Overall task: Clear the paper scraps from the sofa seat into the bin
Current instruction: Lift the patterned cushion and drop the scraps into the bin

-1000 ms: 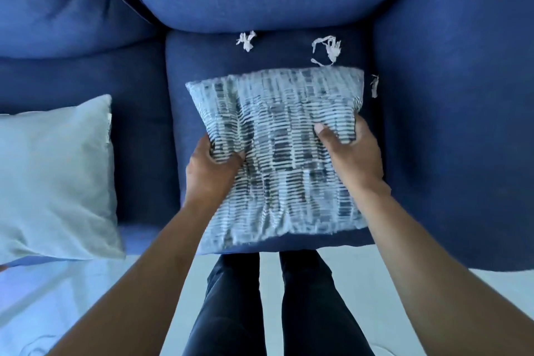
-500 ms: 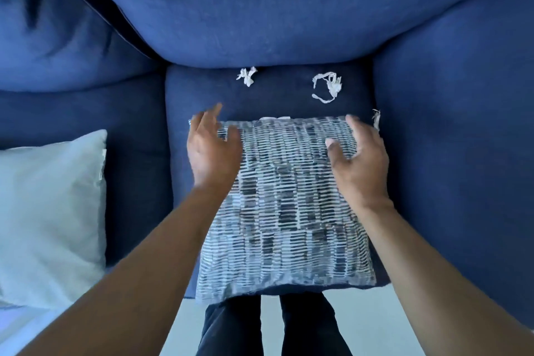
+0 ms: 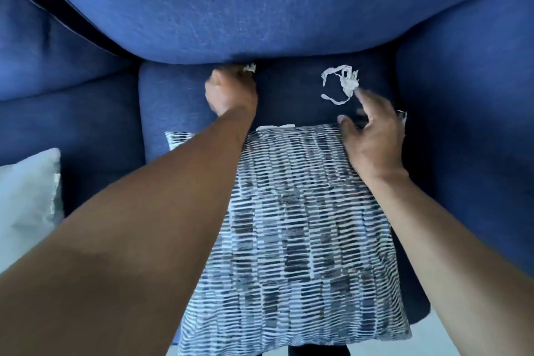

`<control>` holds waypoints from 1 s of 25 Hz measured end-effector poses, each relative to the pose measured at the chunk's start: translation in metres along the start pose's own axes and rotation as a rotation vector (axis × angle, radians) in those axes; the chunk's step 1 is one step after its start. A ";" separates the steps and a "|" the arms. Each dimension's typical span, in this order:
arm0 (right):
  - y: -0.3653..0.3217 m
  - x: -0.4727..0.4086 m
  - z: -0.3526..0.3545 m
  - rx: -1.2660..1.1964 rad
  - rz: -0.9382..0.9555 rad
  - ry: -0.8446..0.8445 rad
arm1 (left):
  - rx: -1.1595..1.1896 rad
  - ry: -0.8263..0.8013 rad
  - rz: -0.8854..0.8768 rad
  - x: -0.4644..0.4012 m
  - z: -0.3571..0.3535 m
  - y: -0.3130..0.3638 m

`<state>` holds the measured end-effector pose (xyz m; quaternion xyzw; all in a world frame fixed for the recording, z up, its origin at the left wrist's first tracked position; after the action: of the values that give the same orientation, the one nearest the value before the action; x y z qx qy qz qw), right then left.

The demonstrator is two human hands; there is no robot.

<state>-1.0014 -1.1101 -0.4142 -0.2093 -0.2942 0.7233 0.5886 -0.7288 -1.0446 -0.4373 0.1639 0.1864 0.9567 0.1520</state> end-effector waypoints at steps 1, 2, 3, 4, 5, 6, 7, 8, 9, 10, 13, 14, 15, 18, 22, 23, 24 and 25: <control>0.008 -0.007 -0.005 0.012 -0.019 -0.008 | 0.007 0.009 -0.005 0.000 -0.002 -0.002; 0.015 -0.014 -0.010 0.034 -0.043 -0.027 | 0.014 0.015 -0.019 0.001 -0.003 -0.005; 0.018 -0.022 -0.015 0.070 -0.063 -0.055 | 0.023 0.016 -0.045 0.002 -0.002 -0.007; 0.019 -0.031 -0.021 0.128 -0.068 -0.083 | 0.030 0.015 -0.079 0.004 -0.002 -0.007; 0.018 -0.040 -0.026 0.195 -0.049 -0.101 | 0.034 0.017 -0.107 0.005 -0.001 -0.006; 0.014 -0.050 -0.031 0.250 -0.022 -0.111 | 0.036 0.019 -0.127 0.006 0.000 -0.005; 0.008 -0.060 -0.037 0.276 0.007 -0.114 | 0.039 0.024 -0.139 0.007 0.001 -0.004; 0.000 -0.068 -0.043 0.276 0.028 -0.124 | 0.042 0.025 -0.141 0.007 0.001 -0.004; -0.006 -0.075 -0.050 0.272 0.050 -0.144 | 0.046 0.023 -0.139 0.007 0.001 -0.004; -0.013 -0.080 -0.058 0.268 0.069 -0.170 | 0.053 0.015 -0.134 0.006 0.001 -0.004; -0.024 -0.088 -0.078 0.260 0.073 -0.257 | 0.099 -0.048 -0.106 0.002 0.005 -0.004; -0.024 -0.087 -0.078 0.225 0.024 -0.273 | 0.108 -0.075 -0.104 0.003 0.008 -0.004; -0.027 -0.085 -0.074 0.186 -0.021 -0.276 | 0.118 -0.100 -0.103 0.005 0.016 -0.004; -0.044 -0.068 -0.045 0.085 -0.070 -0.227 | 0.164 -0.134 -0.101 0.020 0.042 -0.004; -0.089 -0.032 0.010 -0.053 -0.024 -0.125 | 0.276 -0.085 -0.124 0.057 0.103 -0.005; -0.099 -0.024 0.022 -0.079 -0.029 -0.099 | 0.294 -0.071 -0.115 0.068 0.118 -0.005; -0.110 -0.016 0.035 -0.092 -0.034 -0.080 | 0.298 -0.063 -0.107 0.079 0.134 -0.006; -0.122 -0.008 0.048 -0.099 -0.032 -0.070 | 0.304 -0.058 -0.098 0.091 0.150 -0.005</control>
<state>-0.9420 -1.1104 -0.2973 -0.2082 -0.3534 0.7053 0.5782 -0.7538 -0.9615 -0.2842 0.2035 0.3321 0.9038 0.1773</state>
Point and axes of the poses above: each hand's wrist, its own x-axis away from the middle knuckle, its own z-axis out of the back of the hand, y = z × x, the point moved 6 cm from there along -x, towards the middle knuckle, and after that the axes turned 6 degrees about y, right-handed, at the moved point
